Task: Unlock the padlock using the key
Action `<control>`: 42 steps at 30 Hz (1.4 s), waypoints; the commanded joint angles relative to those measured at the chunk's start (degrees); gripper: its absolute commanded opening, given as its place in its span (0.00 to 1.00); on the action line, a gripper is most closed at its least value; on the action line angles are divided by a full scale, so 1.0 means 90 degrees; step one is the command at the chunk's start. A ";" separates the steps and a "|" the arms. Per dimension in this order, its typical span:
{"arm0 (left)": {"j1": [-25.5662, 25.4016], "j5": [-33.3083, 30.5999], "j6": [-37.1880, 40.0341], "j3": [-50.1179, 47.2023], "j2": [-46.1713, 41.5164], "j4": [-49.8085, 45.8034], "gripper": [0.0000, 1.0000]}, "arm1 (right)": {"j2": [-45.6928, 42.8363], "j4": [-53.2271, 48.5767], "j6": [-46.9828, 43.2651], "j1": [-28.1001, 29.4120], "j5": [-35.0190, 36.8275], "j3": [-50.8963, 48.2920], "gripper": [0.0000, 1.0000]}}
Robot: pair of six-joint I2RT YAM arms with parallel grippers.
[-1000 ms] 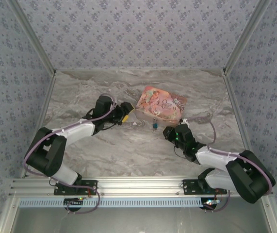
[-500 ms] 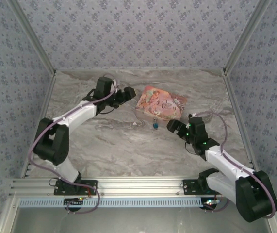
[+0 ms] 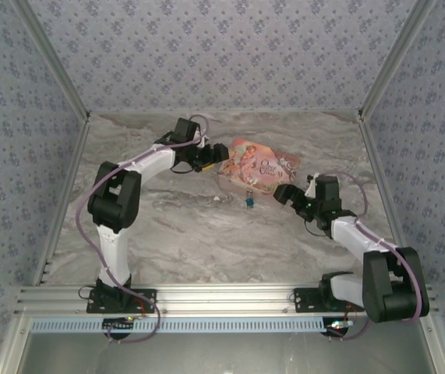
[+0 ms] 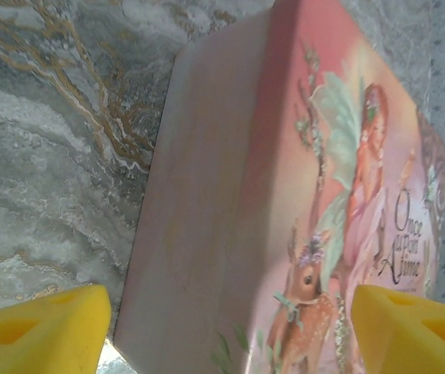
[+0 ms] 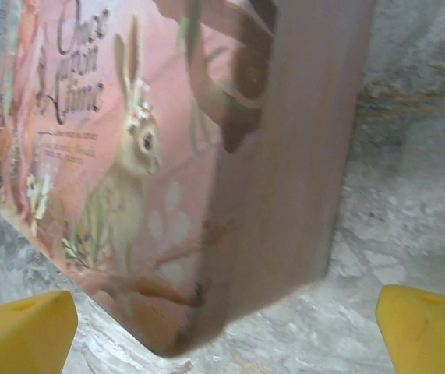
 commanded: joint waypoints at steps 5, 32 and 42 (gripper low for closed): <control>-0.0077 0.0313 0.0422 -0.0259 0.0094 -0.0287 0.76 | 0.0651 0.0254 -0.0511 -0.0059 -0.0694 0.0687 1.00; -0.0072 -0.0252 -0.0669 -0.4325 -0.2463 0.1126 0.71 | 0.1595 0.0401 -0.2214 0.0147 0.0661 0.1895 0.97; -0.0094 -0.0233 -0.0981 -0.4365 -0.2528 0.1418 0.71 | -0.0515 0.0516 -0.3048 0.1627 0.2358 0.0083 0.95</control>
